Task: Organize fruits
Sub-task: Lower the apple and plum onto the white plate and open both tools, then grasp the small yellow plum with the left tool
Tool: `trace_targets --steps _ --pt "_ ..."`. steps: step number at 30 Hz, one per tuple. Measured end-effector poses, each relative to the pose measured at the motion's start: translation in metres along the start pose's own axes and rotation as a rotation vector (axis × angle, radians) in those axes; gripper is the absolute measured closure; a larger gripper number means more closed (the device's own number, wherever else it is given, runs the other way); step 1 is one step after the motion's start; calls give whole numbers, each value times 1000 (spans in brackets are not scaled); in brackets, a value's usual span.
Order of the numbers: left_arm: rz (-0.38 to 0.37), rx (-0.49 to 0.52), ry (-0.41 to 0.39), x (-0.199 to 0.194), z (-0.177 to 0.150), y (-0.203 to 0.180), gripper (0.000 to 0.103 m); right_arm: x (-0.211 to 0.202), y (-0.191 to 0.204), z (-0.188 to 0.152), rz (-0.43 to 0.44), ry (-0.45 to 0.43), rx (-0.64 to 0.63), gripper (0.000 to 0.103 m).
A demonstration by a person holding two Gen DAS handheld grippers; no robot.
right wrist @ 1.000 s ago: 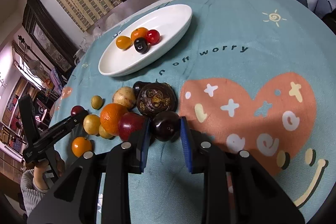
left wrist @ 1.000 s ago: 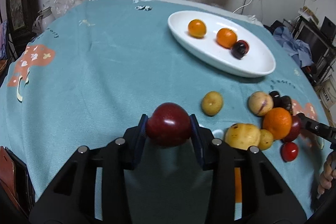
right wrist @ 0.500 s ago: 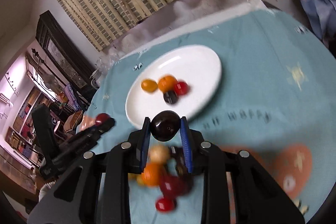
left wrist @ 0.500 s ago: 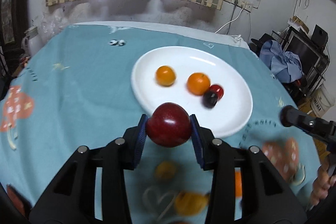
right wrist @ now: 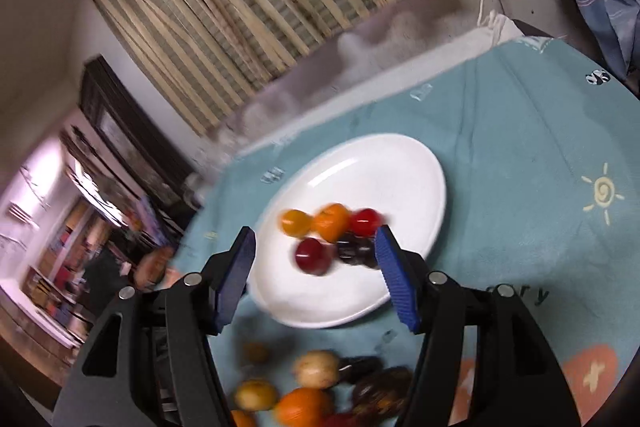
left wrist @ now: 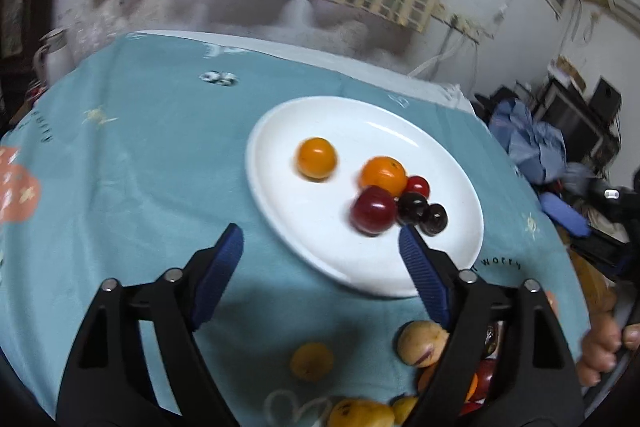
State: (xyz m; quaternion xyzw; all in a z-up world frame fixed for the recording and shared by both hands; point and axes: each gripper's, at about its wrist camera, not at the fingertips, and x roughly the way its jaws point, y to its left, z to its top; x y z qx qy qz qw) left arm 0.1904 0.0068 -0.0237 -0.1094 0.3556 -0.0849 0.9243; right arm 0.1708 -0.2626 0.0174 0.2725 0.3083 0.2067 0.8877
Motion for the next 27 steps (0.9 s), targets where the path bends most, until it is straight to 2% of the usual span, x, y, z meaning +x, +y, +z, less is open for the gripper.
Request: trace_targets --steps 3,5,7,8,10,13,16,23,27 --pt "16 -48 -27 -23 -11 15 10 -26 7 -22 10 9 -35 27" --pt "29 -55 -2 -31 -26 22 5 -39 0 -47 -27 -6 -32 12" --pt "52 -39 22 -33 -41 26 4 -39 -10 -68 -86 45 -19 12" --pt "89 -22 56 -30 -51 27 4 -36 -14 -74 -97 84 -3 12" --pt "107 -6 76 -28 -58 27 4 -35 -23 -80 -83 120 52 12" --pt "100 -13 88 -22 -59 29 4 -34 -34 -78 -71 128 124 12" --pt "111 4 106 -16 -63 27 4 -33 -45 -77 -100 127 184 12" --pt "190 210 98 -5 -65 -7 4 -39 -47 -80 -90 118 178 12" --pt "171 251 97 -2 -65 -14 5 -36 -48 -80 -89 136 186 12"
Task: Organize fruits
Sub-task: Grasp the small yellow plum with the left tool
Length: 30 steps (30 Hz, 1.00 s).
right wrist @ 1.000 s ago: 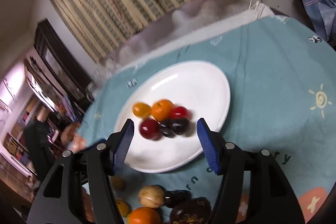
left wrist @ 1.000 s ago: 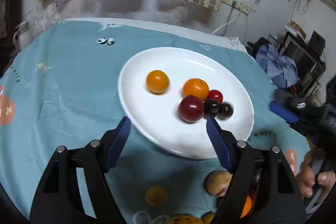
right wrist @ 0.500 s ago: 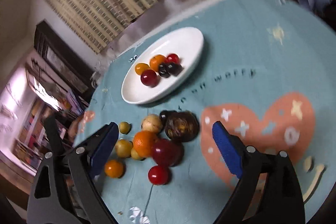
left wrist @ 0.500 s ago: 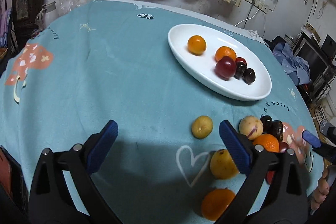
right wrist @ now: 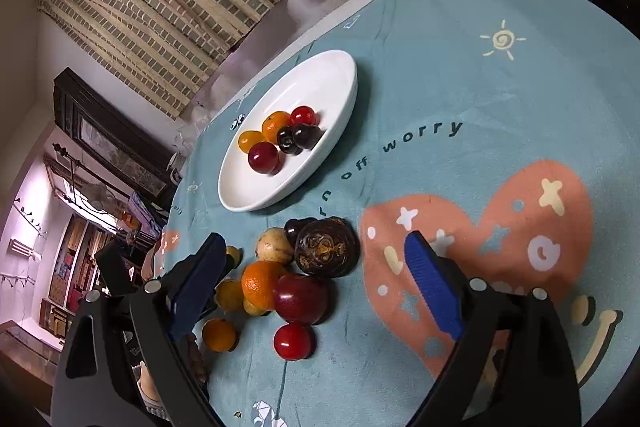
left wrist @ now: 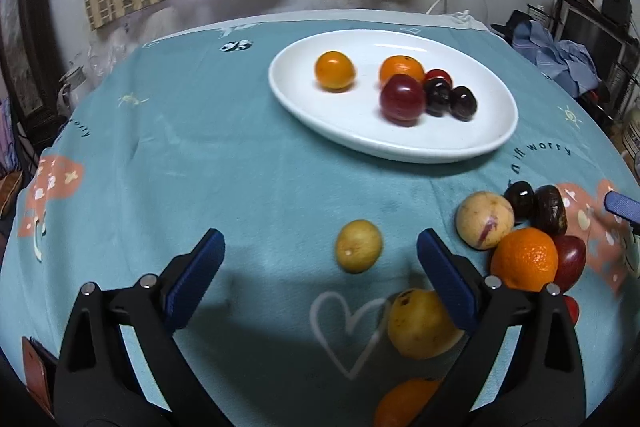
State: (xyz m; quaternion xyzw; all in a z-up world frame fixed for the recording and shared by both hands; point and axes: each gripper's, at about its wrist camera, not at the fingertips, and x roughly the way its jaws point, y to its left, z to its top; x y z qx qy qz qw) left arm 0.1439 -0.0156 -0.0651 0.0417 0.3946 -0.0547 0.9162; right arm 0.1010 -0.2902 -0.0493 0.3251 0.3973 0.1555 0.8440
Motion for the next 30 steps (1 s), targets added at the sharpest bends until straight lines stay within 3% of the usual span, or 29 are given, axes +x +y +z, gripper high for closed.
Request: trace_targets --steps 4,6,11,13,14,24,30 --pt "-39 -6 12 5 2 0 11 0 0 0 1 1 0 12" --pt "-72 -9 33 10 4 0 34 1 1 -1 0 1 -9 12" --pt "-169 -71 79 20 6 5 52 2 0 0 -5 13 -6 12" --pt "-180 -89 83 19 6 9 65 2 0 0 -13 10 -13 12" --pt "-201 -110 87 17 5 13 78 2 1 0 -15 8 -17 12" --pt "-167 -48 66 13 0 3 78 2 2 1 -32 2 -36 12" --pt "-148 -96 31 -3 -2 19 78 5 6 2 -20 9 -84 12"
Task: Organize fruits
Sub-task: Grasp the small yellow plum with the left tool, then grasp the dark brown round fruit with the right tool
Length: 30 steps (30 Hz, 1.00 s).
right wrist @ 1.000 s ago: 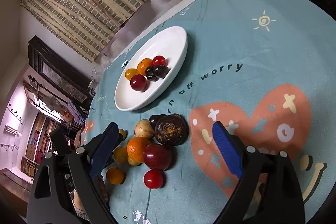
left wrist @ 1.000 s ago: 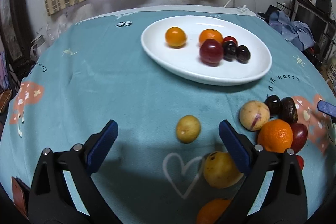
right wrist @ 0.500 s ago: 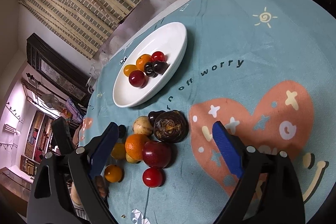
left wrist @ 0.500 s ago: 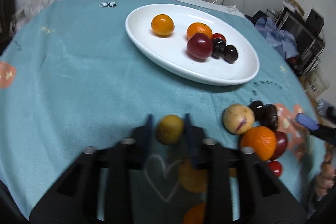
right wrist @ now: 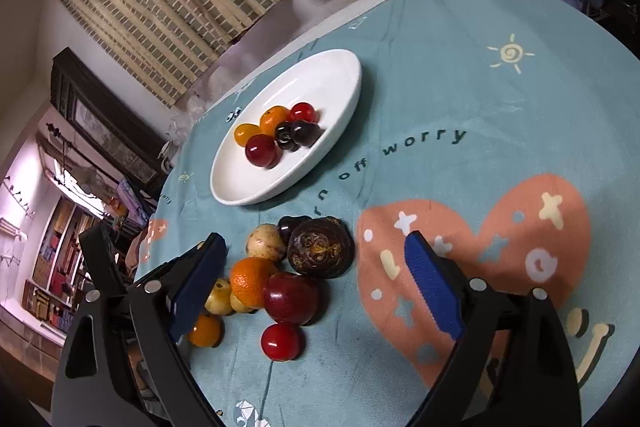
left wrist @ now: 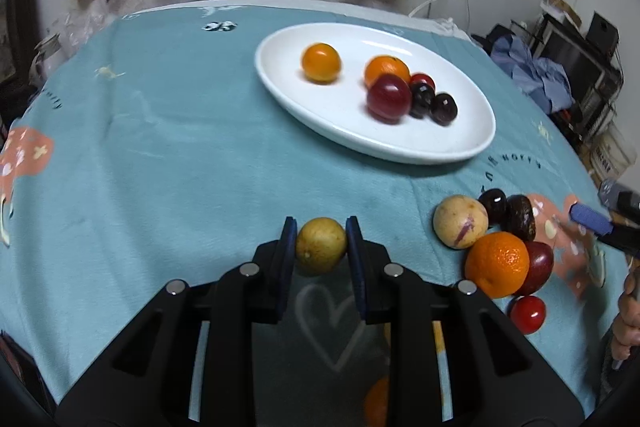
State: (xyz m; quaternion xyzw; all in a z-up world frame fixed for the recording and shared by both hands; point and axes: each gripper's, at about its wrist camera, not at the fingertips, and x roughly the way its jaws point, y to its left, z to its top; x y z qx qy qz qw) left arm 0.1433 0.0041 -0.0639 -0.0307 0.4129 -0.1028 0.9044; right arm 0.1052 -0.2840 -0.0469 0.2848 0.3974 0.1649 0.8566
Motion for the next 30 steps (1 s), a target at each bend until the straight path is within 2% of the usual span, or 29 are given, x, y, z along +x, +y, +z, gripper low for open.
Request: trace_targets --steps 3,8,14,16,20,21,22,24,26,28,30 --pt "-5 -20 -10 -6 -2 5 78 9 -2 -1 24 44 11 14" --pt "-5 -9 17 2 -5 3 78 29 -14 -2 73 120 78 29" --pt "-1 -1 32 7 -6 1 78 43 -13 2 74 145 95 34" --pt "2 3 38 9 -7 0 78 46 -8 1 57 145 65 34" --pt "7 9 37 10 -7 -1 78 54 14 -3 -28 128 -88 35" --pt "7 10 37 11 -7 -1 77 56 18 -5 -55 120 -127 38" --pt "4 12 42 12 -7 -1 77 57 21 -7 -81 112 -159 45" --pt "14 24 40 13 -8 -3 77 56 14 -4 -82 108 -132 57" --pt "13 22 34 11 -8 -3 78 51 4 -2 -69 96 -84 57" --pt "6 17 21 9 -7 -2 78 42 2 0 -90 53 -87 57" --pt "9 27 -4 3 -7 -4 78 32 1 3 -72 16 -78 57"
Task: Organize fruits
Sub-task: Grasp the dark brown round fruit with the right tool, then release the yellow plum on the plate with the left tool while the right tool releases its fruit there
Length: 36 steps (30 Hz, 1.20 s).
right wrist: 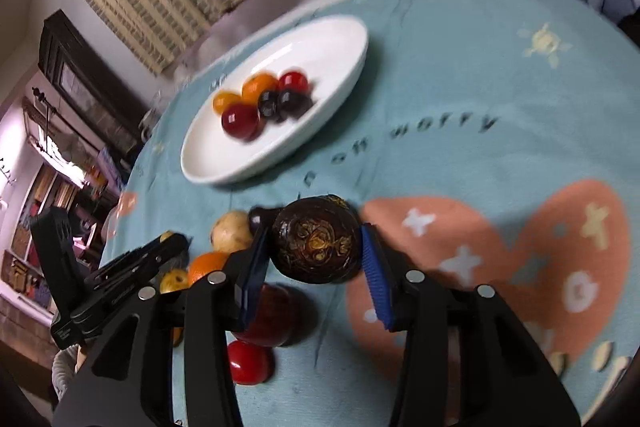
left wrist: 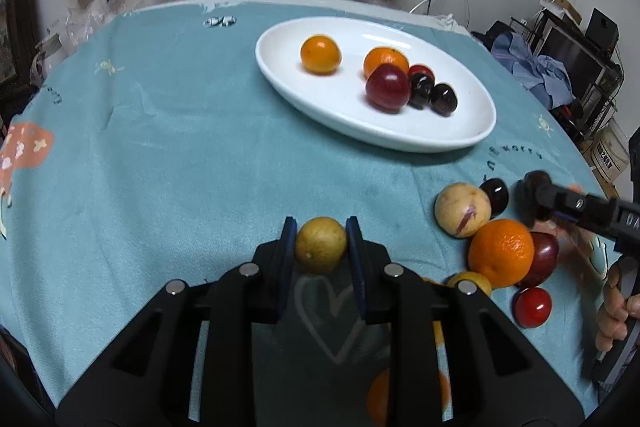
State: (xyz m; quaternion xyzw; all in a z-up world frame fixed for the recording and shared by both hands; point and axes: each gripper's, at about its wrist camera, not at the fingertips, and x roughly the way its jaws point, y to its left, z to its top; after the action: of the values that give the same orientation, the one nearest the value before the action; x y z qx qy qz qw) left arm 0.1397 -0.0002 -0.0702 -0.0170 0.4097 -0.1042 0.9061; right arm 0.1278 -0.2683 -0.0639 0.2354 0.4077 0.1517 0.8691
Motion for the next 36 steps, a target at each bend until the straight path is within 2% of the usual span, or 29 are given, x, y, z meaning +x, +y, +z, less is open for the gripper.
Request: trace_targets --steps 7,10,12,16,19,20,21,22,23,25,27,30,32,34,36 --pt "-18 18 -94 -27 11 -7 78 -16 -2 7 40 -58 21 57" --pt "-41 10 -117 -32 30 -11 78 -25 7 22 71 -85 12 57" --pt "-32 29 -125 -28 49 -18 78 -25 21 42 39 -103 -33 57" --pt "-20 60 -128 -8 80 -33 78 -3 43 78 37 -92 -69 57" --pt "-20 57 -125 11 92 -37 78 25 52 81 37 -69 -90 56" --pt "-17 48 -117 20 94 -36 76 39 53 79 36 -43 -95 53" --pt "-14 44 -113 25 94 -35 56 51 52 75 34 -13 -97 48" --pt "-18 38 -93 30 94 -33 46 56 50 72 23 -8 -94 33" --pt "-52 21 -94 30 94 -28 34 59 48 71 -3 -22 -93 33" --pt "-60 -12 -129 23 93 -17 35 52 48 72 14 -53 -99 33" --pt "-49 -39 -137 16 94 -9 34 28 49 76 57 -102 -86 33" --pt "-77 -84 -153 -2 91 0 32 -13 61 76 100 -164 -107 31" --pt "-75 -78 -157 -16 80 1 22 -37 67 67 88 -194 -136 18" --pt "-45 -50 -165 -30 61 -1 19 -50 65 52 78 -215 -150 4" --pt "-29 -10 -155 -43 32 -9 14 -60 49 24 54 -251 -137 3"
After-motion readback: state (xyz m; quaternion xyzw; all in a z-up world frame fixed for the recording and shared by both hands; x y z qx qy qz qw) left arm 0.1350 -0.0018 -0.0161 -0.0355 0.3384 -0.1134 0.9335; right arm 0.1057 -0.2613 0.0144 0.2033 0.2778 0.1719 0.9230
